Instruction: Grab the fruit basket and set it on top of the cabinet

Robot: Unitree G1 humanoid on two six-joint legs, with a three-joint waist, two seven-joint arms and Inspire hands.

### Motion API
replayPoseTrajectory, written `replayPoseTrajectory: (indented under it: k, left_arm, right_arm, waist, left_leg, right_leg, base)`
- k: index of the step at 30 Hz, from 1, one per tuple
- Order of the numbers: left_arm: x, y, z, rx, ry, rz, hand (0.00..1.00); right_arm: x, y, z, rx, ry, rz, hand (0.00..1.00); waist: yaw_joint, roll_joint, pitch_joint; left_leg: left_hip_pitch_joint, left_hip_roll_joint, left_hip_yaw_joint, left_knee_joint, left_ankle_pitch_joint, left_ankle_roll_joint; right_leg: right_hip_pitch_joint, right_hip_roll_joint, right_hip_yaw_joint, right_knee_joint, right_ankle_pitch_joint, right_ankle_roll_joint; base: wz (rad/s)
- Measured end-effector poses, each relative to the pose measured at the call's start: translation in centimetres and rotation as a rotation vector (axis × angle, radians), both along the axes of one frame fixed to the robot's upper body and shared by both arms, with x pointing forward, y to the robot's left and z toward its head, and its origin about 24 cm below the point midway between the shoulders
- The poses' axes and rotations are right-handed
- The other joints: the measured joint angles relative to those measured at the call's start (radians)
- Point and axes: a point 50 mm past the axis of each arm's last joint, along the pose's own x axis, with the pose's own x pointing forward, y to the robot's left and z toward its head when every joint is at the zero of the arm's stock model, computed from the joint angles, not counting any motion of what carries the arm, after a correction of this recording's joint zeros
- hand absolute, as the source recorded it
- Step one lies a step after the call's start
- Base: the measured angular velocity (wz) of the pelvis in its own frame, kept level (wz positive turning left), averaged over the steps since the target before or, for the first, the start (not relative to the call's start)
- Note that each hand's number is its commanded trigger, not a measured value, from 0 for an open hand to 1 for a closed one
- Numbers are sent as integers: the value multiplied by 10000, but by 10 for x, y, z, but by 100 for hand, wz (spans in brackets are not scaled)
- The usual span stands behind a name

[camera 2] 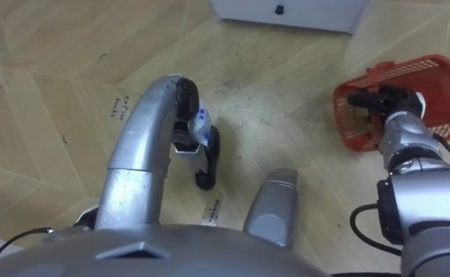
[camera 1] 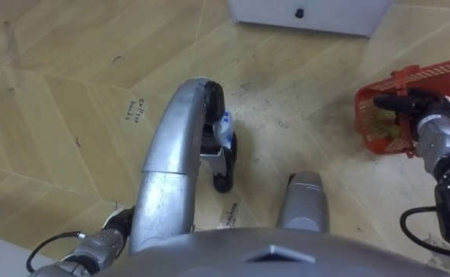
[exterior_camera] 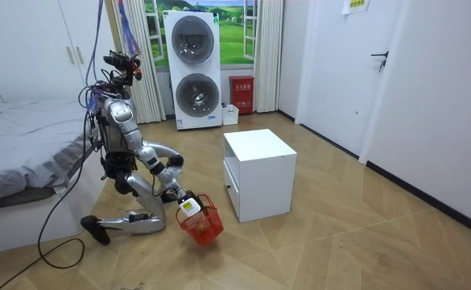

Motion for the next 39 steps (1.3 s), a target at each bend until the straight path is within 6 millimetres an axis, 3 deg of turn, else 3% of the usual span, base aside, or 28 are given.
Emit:
replayPoseTrajectory:
  k: [14,17,19,23,25,28,30,35,36,39]
  left_arm:
    - [15,2,3,7,-465,339,0]
    - [19,5,4,25,-625,654,0]
    - [20,6,5,93,-714,742,0]
    - [28,9,7,159,-1045,1012,0]
    - [33,9,9,152,-1249,1035,0]
    - [35,16,11,330,-1285,980,0]
    - [36,17,11,377,-1297,1023,0]
    - [49,20,15,603,-1619,1030,0]
    - [52,20,16,684,-1698,881,0]
    - [55,21,17,777,-1764,954,0]
  right_arm:
    - [1,0,0,47,-7,108,100]
    - [6,2,4,63,-259,223,100]
    - [14,5,9,143,-668,323,100]
    - [31,16,20,330,-1566,629,100]
    - [41,21,29,330,-2096,989,100]
    - [50,34,36,560,-2716,1444,100]
    - [55,39,40,701,-3026,1622,100]
    - [65,49,53,865,-3678,2011,100]
    - [67,52,55,910,-3816,2105,100]
    - [70,61,55,1423,-4018,2052,100]
  waist:
    - [40,-20,12]
    - [61,-92,52]
    - [37,-126,65]
    - [-113,-307,126]
    - [-218,-331,96]
    - [-383,-634,83]
    - [-511,-713,34]
    - [-610,-658,-28]
    - [-593,-601,-71]
    - [-556,-589,-80]
  left_leg:
    - [-5,34,-192,59,79,-141]
    - [0,150,-207,89,79,-140]
    - [46,130,-224,155,79,-139]
    - [69,31,-412,260,65,-155]
    - [92,-58,-656,404,-12,-152]
    - [328,-109,-749,534,-162,-19]
    - [479,-212,-823,605,-299,39]
    - [705,-346,-912,808,-574,248]
    - [710,-335,-945,801,-612,315]
    - [908,-324,-945,366,-639,390]
  right_leg:
    - [19,308,-5,132,0,-1]
    - [35,338,42,156,0,-2]
    - [124,415,225,162,-6,-14]
    - [304,565,166,141,-6,-16]
    - [546,620,-14,67,-2,-18]
    - [938,646,-188,-115,9,-18]
    - [1215,652,-296,-274,27,-17]
    - [1779,736,-488,-729,1,-32]
    - [1796,884,-453,-903,-9,-25]
    - [1780,1258,-207,-1708,-72,68]
  base:
    - [0]
    - [-5]
    - [-10]
    - [-4]
    - [2]
    - [2]
    - [3]
    - [4]
    - [0]
    - [-7]
